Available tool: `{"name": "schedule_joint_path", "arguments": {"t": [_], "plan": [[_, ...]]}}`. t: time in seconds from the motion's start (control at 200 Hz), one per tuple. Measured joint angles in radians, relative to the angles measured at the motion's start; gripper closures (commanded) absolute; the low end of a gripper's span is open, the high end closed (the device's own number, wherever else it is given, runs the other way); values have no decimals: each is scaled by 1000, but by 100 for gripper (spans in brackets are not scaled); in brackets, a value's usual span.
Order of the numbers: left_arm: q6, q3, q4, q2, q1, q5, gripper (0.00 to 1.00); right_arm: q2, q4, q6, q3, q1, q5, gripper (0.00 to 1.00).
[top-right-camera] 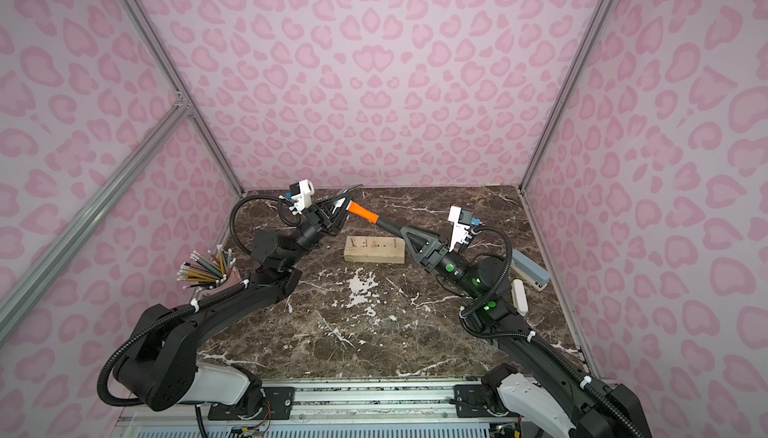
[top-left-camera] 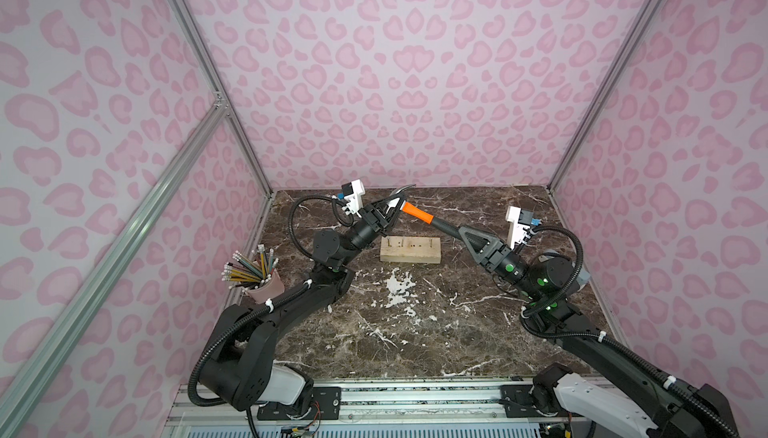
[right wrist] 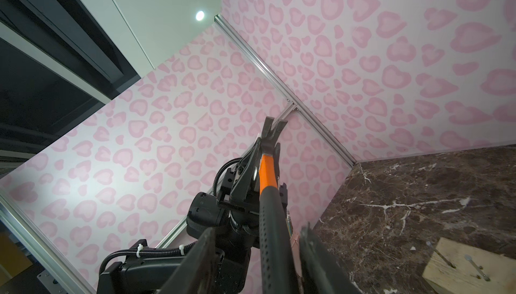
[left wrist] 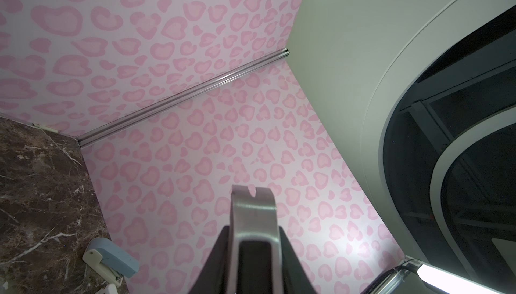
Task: Use a claw hammer to pull out a nail
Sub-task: Pick up the hammer at the center of the board.
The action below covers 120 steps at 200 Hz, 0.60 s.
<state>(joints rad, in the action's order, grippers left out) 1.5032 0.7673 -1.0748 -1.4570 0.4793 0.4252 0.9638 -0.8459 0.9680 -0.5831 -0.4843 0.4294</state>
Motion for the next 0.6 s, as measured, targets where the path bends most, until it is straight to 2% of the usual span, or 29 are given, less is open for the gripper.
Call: {"name": "schedule_joint_path", "arguments": {"t": [0.09,0.17,0.265,0.325,0.505,0.6], "plan": [[0,-3,-6,0,2,-12,97,13,-3,0,-10,-2,-5,59],[0,-3,-14,0,3,-20,97,20,-2,0,-17,-2,-11,67],[6,-4,-20,0,5,-28,97,27,-2,-1,-26,-2,-15,69],[6,-4,-21,0,5,-31,97,29,-2,-1,-26,-2,-14,73],[16,-13,-24,0,5,-44,97,34,5,-5,-32,-2,-13,55],[22,-19,-29,-2,6,-50,97,31,13,-5,-31,-2,-12,56]]}}
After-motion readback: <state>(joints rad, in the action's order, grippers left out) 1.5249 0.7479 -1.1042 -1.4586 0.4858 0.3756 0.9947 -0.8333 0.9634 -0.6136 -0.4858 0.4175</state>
